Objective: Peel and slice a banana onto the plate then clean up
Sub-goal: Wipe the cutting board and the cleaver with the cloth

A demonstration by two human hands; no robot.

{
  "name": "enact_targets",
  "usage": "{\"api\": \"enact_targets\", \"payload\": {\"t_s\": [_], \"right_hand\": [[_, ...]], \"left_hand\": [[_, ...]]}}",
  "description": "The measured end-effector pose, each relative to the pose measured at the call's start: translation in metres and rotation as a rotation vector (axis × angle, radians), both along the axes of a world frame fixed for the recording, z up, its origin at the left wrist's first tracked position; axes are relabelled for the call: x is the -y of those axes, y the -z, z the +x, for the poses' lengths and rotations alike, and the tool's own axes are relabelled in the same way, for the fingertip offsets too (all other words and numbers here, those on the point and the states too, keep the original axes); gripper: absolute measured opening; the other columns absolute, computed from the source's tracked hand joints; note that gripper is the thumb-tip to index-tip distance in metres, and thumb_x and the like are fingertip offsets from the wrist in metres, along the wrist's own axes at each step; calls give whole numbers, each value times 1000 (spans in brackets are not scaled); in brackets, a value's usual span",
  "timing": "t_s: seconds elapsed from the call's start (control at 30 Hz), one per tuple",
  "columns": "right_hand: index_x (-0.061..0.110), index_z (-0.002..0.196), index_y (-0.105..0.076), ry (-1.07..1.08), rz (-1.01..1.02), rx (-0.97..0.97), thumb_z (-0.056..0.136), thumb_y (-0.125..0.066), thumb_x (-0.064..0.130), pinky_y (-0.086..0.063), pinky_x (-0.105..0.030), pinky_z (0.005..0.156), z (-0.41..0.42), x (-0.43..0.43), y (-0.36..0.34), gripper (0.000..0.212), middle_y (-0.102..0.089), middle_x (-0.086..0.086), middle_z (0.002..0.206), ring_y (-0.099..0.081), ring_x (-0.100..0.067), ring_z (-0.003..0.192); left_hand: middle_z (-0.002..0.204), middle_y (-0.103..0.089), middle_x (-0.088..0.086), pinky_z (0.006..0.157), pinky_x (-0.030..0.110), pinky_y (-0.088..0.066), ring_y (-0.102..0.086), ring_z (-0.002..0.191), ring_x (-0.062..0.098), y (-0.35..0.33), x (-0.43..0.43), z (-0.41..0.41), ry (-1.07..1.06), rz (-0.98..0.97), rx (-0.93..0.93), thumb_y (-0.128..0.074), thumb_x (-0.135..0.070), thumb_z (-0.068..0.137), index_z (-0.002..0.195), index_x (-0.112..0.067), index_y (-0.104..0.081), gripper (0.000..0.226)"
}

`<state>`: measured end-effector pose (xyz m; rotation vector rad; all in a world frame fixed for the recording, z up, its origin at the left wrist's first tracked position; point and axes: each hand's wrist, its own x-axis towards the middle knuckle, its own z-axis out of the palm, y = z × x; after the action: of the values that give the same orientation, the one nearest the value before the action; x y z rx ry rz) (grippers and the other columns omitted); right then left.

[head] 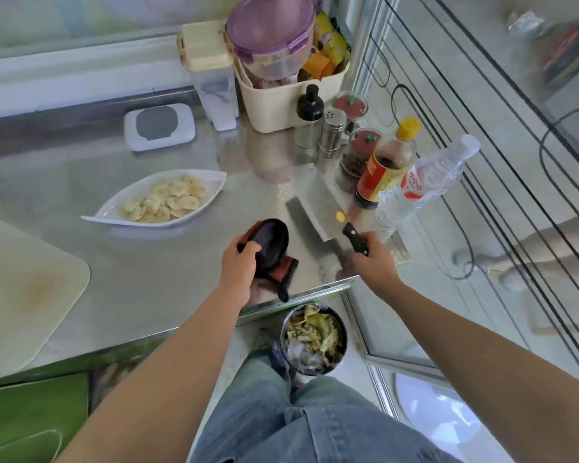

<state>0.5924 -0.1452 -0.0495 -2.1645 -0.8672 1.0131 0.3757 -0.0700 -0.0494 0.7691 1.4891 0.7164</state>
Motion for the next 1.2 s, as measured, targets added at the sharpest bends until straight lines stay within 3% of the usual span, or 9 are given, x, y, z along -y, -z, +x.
{"api": "enact_targets", "payload": {"t_s": [0.2,0.33,0.43,0.57,0.7,0.8,1.0,1.1,1.2], "right_hand": [[16,103,-47,-249,31,-86,79,-55,1,-40,-32,59,-26,10,-2,30,-55,-5,79,-51,-23,67],[19,108,-46,-322,75,-8,80,-56,3,-36,-30,55,-32,17,-6,34,-53,-2,71,-48,-20,60],[18,110,-47,-396,73,2,77,-54,3,-36,-27,52,-27,18,-14,37,-54,0,71,-47,-16,56],[14,105,-50,-340,58,-88,60,-49,18,-36,-26,53,-21,14,-27,45,-59,-5,77,-46,-15,56],[15,101,-52,-175,50,-140,62,-53,18,-37,-26,54,-7,15,-28,40,-58,-6,83,-48,-15,60],[11,109,-47,16,39,-241,82,-53,2,-39,-25,46,1,5,-24,29,-55,-6,77,-49,-16,54],[10,121,-44,163,22,-185,86,-46,1,-43,-31,53,11,-34,0,36,-53,-7,92,-51,-19,69],[10,119,-45,99,-8,-60,88,-54,8,-52,-38,69,11,-40,6,33,-57,-7,95,-57,-23,80],[7,121,-49,-42,-78,126,81,-57,7,-53,-44,83,13,-44,16,41,-61,-13,106,-60,-31,93]], "left_hand": [[85,-54,17,88,44,-41,-55,85,32,-16,2,13,-204,-136,515,-30,-14,83,89,-5,-55,27],[92,-63,22,75,43,-52,-63,78,33,-16,10,19,-141,-78,434,-38,-5,97,122,-1,-49,27],[61,-67,14,46,32,-53,-64,50,27,-23,11,27,-173,-92,293,-47,-5,97,102,-2,-51,7],[98,-64,19,73,41,-53,-63,90,35,-16,3,29,-334,-70,130,-59,-17,91,105,-3,-55,20],[105,-65,15,71,38,-53,-63,88,29,-8,-17,3,-464,-37,23,-52,-15,95,113,-4,-55,21],[112,-63,23,79,50,-51,-61,88,35,7,-23,-12,-339,-87,75,-53,-22,91,116,-8,-59,30],[87,-60,22,60,38,-48,-58,66,31,-18,-10,-7,-119,-55,159,-45,-12,94,109,-4,-56,20],[99,-58,35,58,41,-46,-57,66,32,-18,-10,-8,-108,-90,137,-52,-18,87,116,-4,-48,33],[86,-58,24,48,35,-42,-54,56,29,-26,-7,-5,-112,-79,149,-49,-6,95,113,-6,-43,19]]}}
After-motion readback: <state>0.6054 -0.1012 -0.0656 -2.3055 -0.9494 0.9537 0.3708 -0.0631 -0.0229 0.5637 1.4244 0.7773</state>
